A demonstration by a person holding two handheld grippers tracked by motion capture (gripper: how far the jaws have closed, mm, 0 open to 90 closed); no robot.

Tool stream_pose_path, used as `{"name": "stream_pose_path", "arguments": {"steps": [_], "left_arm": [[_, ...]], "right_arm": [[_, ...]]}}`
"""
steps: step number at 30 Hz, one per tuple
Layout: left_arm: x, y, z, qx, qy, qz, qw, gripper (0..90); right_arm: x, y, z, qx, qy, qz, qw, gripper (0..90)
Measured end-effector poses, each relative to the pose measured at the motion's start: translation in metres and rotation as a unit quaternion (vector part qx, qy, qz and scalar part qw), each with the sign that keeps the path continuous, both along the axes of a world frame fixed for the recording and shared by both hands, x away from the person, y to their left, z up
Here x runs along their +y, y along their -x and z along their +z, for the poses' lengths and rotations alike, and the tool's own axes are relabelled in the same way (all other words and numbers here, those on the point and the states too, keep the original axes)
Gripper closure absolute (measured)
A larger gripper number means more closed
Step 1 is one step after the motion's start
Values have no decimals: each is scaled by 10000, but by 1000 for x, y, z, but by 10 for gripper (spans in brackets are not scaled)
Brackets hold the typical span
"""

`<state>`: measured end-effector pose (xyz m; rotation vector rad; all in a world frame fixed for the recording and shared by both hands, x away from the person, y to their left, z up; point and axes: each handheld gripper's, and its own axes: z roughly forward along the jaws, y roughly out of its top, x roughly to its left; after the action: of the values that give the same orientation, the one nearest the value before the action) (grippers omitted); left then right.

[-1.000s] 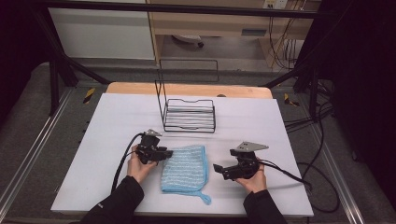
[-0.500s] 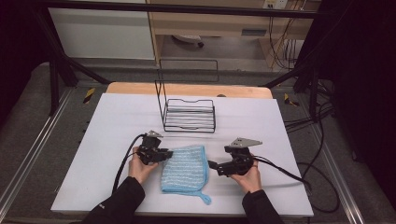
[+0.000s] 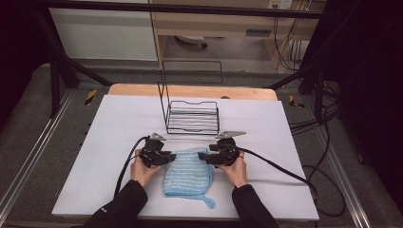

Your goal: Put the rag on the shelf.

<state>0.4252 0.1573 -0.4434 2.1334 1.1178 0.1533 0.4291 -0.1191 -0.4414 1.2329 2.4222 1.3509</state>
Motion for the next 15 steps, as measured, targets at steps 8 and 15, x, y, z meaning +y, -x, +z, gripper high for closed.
{"name": "stream_pose_path", "arguments": {"steps": [8, 15], "left_arm": [[0, 0, 0, 1, -2, -25, 10000, 739], [1, -1, 0, -13, 13, -60, 10000, 737]], "right_arm": [[3, -6, -13, 88, 189, 100, 9997, 502], [5, -7, -16, 267, 70, 148, 9995, 595]]}}
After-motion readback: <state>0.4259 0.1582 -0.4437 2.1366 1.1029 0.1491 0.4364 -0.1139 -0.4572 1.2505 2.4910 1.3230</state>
